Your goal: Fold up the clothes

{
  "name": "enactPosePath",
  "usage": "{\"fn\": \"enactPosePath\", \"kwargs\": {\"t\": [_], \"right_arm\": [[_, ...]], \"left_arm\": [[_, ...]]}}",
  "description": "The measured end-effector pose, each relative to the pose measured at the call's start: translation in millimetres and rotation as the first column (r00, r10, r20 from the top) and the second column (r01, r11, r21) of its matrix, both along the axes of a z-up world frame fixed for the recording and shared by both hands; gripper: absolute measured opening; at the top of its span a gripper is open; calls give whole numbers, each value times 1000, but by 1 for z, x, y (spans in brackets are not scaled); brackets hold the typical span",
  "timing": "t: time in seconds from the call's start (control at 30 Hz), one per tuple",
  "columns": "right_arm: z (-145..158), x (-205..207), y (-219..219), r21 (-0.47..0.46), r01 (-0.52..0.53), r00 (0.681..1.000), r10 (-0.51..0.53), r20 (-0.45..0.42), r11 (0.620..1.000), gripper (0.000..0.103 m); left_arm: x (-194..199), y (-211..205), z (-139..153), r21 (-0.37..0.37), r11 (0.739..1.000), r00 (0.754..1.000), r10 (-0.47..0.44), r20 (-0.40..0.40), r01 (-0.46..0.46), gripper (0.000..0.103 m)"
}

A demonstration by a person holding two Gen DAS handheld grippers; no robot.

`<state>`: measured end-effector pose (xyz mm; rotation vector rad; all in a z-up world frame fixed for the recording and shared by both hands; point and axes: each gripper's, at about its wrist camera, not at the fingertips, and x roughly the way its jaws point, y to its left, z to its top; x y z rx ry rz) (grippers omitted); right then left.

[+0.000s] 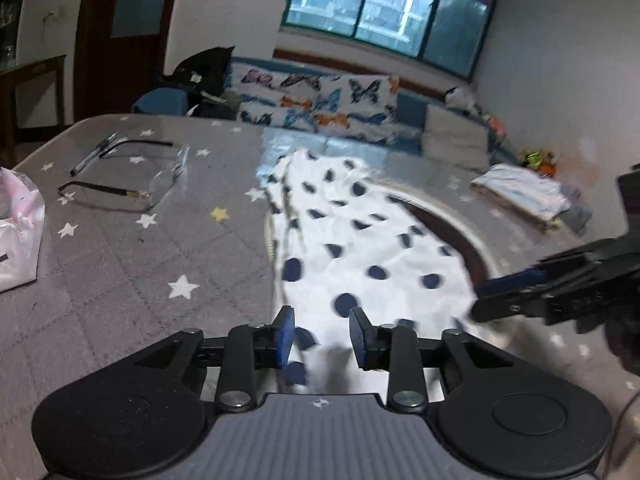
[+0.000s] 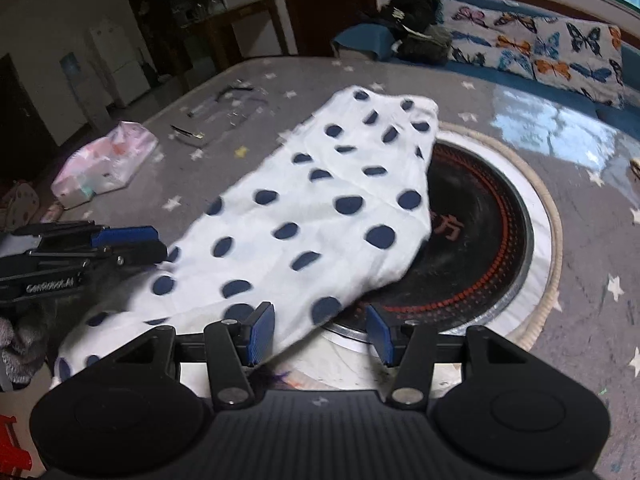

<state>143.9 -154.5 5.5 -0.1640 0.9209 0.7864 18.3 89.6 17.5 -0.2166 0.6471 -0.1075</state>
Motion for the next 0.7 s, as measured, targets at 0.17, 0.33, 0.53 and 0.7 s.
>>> {"fn": "enactPosePath", "kwargs": {"t": [0.17,0.33,0.53,0.7], "right_arm": [[7,-23,9,-6,-95,995,95,10,995,52],[-1,-54,21,-20,-207,978,207,0,978,52],[-18,-82,31,-92,-291,957,290,-24,952,52],[-4,-86,23,-67,-271,962,272,5,960,50]], "left_arm": [[-21,-9,3,-17,999,999,-46,11,46,33],[-35,-16,-8,8,997,997,-71,-11,71,33],[-42,-15,-15,82,996,999,-37,-14,38,33],[-50,-15,1,57,998,999,-36,38,34,33]]}}
